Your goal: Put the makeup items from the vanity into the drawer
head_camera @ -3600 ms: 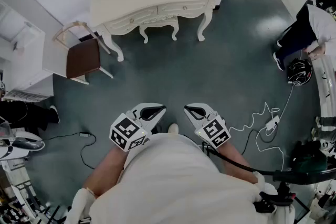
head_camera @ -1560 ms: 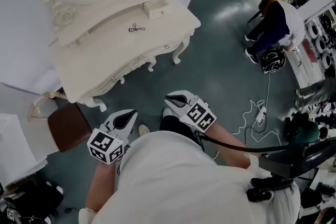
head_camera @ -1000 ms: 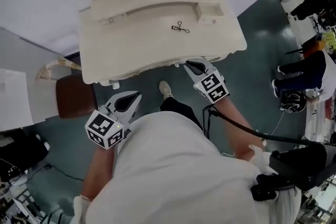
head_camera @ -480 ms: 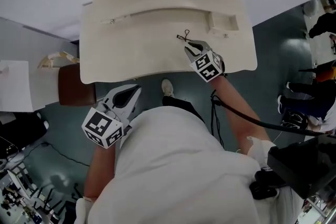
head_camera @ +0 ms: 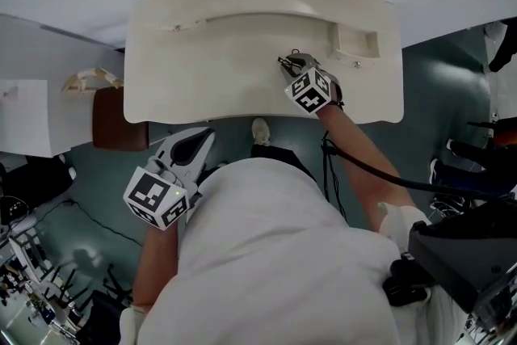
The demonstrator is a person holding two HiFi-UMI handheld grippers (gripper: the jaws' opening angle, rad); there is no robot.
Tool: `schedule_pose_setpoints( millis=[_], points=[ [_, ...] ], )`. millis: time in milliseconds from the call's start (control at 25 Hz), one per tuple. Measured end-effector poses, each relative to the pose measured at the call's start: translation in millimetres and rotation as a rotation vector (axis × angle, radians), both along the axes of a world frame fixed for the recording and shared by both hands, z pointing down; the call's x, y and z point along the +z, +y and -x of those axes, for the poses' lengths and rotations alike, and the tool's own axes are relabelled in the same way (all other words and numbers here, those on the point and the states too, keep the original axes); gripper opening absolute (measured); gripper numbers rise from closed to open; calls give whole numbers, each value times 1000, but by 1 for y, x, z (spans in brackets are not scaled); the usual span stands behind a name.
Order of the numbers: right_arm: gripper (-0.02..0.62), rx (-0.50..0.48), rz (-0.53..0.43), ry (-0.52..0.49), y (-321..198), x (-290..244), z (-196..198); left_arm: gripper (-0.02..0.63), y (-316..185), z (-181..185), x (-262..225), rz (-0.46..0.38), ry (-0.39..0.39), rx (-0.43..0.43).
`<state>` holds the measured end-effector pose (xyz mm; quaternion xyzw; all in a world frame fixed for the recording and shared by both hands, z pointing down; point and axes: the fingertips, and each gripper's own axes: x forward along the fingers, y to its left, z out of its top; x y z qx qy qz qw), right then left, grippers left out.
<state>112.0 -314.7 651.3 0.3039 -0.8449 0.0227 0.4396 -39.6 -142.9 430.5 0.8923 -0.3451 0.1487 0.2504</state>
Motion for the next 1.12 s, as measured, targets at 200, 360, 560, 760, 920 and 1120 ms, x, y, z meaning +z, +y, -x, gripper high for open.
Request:
schedule_pose_setpoints(
  millis=[200,360,560,760,920,1120],
  points=[
    [40,-24,3,16,-5,8,0,-2,-9,-3,-1,-4,-9,-24],
    [15,-28,-11,-4,-6,1,-1,-2,-15,-6,-1,-3,-7,-26],
    [14,-45,-19,-62,-2,-27,1,-2,-27,-18,-2,-7,-3,6],
    [14,-46,-24,-111,5,-65,-10,-2,-38,-37,-4,-15,9,68],
    [14,-35,-43,-125,7,-97,-34,-2,-46,-54,-6,-23,21,115],
    [14,6,-69,-102,-2,-122,-84,-2,-54,-73,-9,-39,27,170]
  ],
)
